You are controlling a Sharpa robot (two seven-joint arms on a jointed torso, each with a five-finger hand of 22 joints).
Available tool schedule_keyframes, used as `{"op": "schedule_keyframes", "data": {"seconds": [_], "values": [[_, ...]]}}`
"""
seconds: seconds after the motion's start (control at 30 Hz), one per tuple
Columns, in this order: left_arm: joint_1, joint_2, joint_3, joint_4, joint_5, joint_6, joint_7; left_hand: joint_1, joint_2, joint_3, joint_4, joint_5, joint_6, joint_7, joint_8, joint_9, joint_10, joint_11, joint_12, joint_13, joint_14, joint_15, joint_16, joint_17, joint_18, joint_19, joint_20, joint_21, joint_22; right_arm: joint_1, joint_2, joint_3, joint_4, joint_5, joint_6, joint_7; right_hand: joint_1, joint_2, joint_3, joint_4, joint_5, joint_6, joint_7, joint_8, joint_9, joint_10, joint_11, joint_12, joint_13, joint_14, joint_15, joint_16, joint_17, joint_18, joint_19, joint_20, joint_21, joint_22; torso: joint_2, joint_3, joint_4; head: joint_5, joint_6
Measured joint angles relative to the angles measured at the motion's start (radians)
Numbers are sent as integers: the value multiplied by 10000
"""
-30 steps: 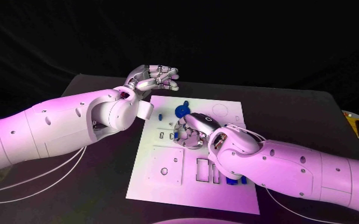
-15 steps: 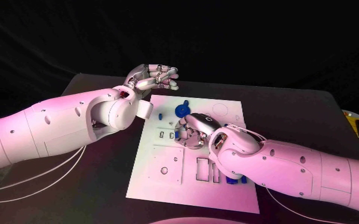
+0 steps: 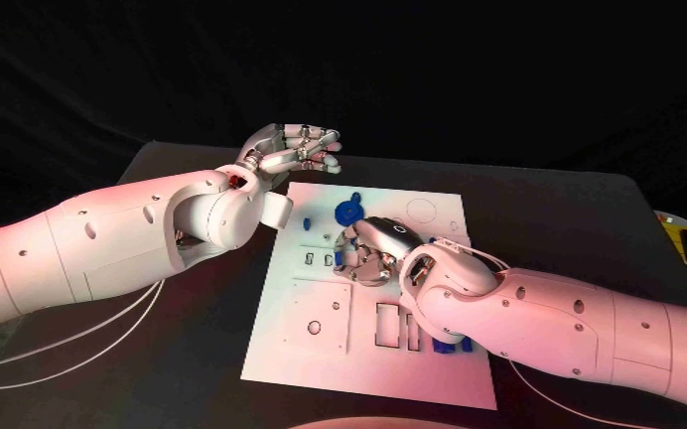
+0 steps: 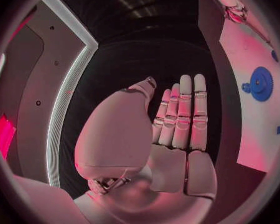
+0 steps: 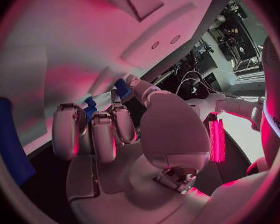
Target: Assemble the parts on the task board
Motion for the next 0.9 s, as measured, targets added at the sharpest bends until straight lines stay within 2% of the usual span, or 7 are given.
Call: {"op": "schedule_keyframes", "data": {"seconds": [0.43,0.5,0.57,0.63,0.7,0.77,0.9], "values": [[0,0,0,-61,-60,19,-97,-72,-72,-3,3,0,0,0,-58,-14,0,0,-36,0,-36,35,58,80,0,0,0,49,31,-1,-204,-1,256,31,-468,264,-141,-257,-1352,592,-50,-960,271,-700,-302,-660,238,-625,-338,18,198,-52,-1,0,-104,181,-233,8,-4,-4,0,0,27],[0,-9,0,-90,-153,50,-194,-498,-94,-197,95,0,-76,29,-136,-41,191,32,6,64,-11,11,274,211,1,0,0,156,72,4,-362,0,413,62,-609,375,100,-123,-1540,640,-49,-1113,328,-813,-368,-710,288,-665,-381,18,269,-53,-2,0,-140,217,-317,7,-11,-1,4,0,32],[0,-38,0,-130,-347,116,-383,-1154,86,-452,82,0,-249,0,-212,-68,455,-23,298,249,339,-76,771,524,1,182,-63,398,190,58,-649,0,621,183,-762,662,284,46,-1569,668,-49,-1114,330,-813,-403,-762,340,-725,-448,17,268,-147,-2,0,-258,290,-540,7,-23,0,3,0,38],[0,-59,-3,-171,-583,187,-586,-1332,146,-619,87,0,-191,-61,-81,-20,624,-138,663,470,683,-205,1402,914,0,465,-171,717,348,184,-963,3,763,391,-873,1062,583,236,-1569,669,-49,-1114,330,-813,-427,-863,316,-741,-521,17,268,-147,-2,160,-407,307,-740,7,-39,0,0,2,44],[0,-75,-4,-224,-918,290,-889,-1464,200,-786,76,0,-88,-163,225,122,812,-308,1381,928,1159,-398,2565,1633,1,894,-383,1329,682,379,-1372,20,910,770,-987,1641,689,341,-1568,668,-49,-1061,325,-813,-427,-863,315,-741,-539,17,268,-147,-2,160,-411,303,-778,6,-62,6,-8,15,44],[0,-79,-4,-279,-1248,401,-1211,-1541,278,-988,92,82,-158,-318,764,380,629,-413,2630,1821,1147,-515,4020,2592,3,1074,-550,2133,1180,526,-1703,34,1018,1169,-1084,2140,764,417,-1596,700,-38,-811,290,-692,-414,-893,285,-742,-567,17,268,-147,-2,160,-411,303,-797,6,-95,12,-27,29,44],[0,-83,-3,-376,-2185,785,-2161,-1842,545,-1093,123,85,-435,-613,2297,1203,-275,-668,6035,4206,2001,-799,7256,5538,-1,821,-791,3890,2339,826,-2497,51,1382,2211,-1236,3079,755,497,-1631,848,292,-516,170,-425,-366,-944,234,-795,-611,17,268,-147,-3,159,-406,299,-832,6,-167,35,-62,54,26]]}}
